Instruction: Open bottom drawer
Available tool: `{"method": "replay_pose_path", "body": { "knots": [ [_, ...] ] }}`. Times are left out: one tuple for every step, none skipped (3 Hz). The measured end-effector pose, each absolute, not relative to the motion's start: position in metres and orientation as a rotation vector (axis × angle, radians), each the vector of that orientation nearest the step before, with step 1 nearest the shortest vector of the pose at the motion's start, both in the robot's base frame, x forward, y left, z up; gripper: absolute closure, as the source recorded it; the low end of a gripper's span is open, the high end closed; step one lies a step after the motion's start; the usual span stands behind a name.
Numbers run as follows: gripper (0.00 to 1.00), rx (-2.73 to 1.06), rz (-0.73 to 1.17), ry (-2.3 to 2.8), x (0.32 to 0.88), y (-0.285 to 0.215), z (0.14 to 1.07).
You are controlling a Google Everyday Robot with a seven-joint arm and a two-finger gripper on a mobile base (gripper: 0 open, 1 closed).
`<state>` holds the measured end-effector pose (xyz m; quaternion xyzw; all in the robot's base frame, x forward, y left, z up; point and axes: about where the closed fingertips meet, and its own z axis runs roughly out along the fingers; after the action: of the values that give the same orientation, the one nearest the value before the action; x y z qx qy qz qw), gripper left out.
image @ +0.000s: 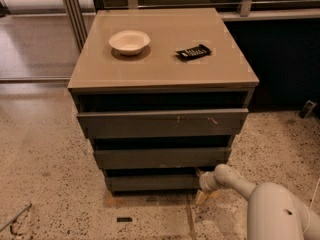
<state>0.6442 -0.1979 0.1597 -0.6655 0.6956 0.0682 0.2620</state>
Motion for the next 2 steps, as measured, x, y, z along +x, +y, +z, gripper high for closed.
{"method": "replay_pose_path", "body": {
  "knots": [
    [0.0, -1.811, 0.2, 1.899, 0.641, -0.193, 0.161],
    [0.0, -1.842, 0.234, 1.953, 0.628, -0.193, 0.166]
  ]
}}
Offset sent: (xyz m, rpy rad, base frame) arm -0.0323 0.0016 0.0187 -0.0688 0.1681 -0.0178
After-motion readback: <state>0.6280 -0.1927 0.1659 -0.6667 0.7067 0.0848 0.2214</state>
